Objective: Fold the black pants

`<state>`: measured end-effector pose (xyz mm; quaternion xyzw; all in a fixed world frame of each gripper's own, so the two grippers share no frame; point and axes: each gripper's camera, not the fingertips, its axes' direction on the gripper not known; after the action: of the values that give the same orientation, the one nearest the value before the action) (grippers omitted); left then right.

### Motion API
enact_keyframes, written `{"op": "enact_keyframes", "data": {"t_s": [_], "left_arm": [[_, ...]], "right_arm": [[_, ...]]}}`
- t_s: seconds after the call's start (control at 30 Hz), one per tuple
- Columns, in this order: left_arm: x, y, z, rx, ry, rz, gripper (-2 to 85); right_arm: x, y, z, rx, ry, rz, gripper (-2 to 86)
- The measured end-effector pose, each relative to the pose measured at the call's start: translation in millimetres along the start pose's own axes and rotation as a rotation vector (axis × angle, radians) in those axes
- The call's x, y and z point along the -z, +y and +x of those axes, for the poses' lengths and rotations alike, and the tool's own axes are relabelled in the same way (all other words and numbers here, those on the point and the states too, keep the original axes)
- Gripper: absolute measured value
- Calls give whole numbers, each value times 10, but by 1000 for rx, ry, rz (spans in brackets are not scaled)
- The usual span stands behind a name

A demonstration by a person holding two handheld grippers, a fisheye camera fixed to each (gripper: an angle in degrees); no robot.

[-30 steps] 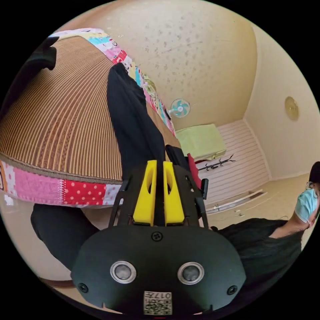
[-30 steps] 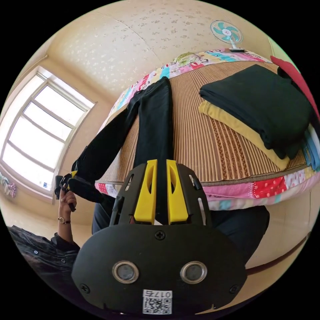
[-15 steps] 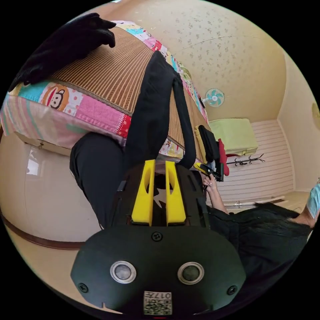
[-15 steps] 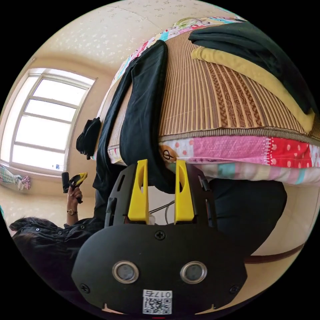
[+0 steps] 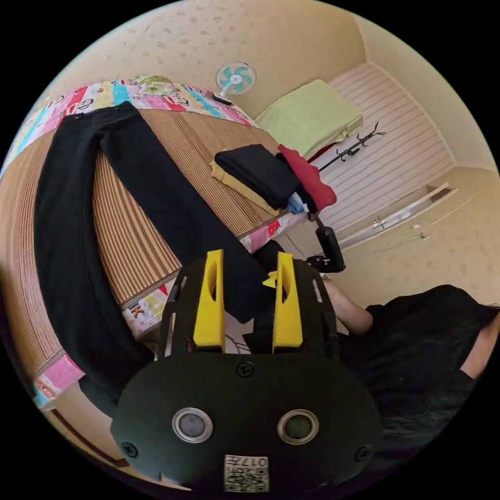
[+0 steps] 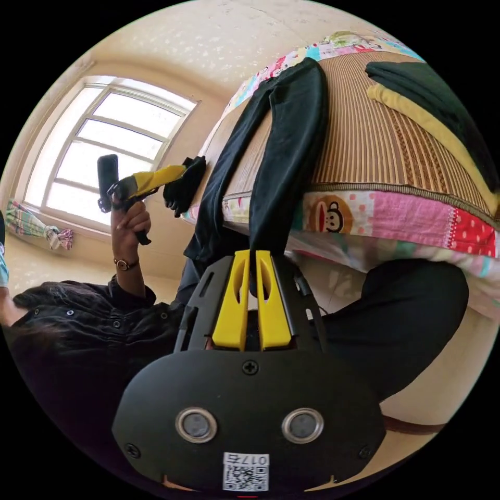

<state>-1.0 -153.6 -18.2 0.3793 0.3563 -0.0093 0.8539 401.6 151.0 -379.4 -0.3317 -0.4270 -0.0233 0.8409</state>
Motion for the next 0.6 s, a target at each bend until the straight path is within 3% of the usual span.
{"op": "enact_keyframes", "data": {"t_s": [0.17, 0.27, 0.4, 0.6], "left_arm": [[-632, -380, 173, -56, -138, -291, 136], [-823, -295, 50, -55, -139, -363, 95], [-593, 55, -338, 56, -26, -226, 40], [-189, 570, -840, 250, 211, 47, 37]], "right_arm": [[19, -279, -394, 132, -237, -1, 29], [-100, -414, -384, 168, -241, -82, 31], [-261, -655, -37, 130, -236, -314, 38], [80, -2060, 641, -64, -12, -86, 151]]}}
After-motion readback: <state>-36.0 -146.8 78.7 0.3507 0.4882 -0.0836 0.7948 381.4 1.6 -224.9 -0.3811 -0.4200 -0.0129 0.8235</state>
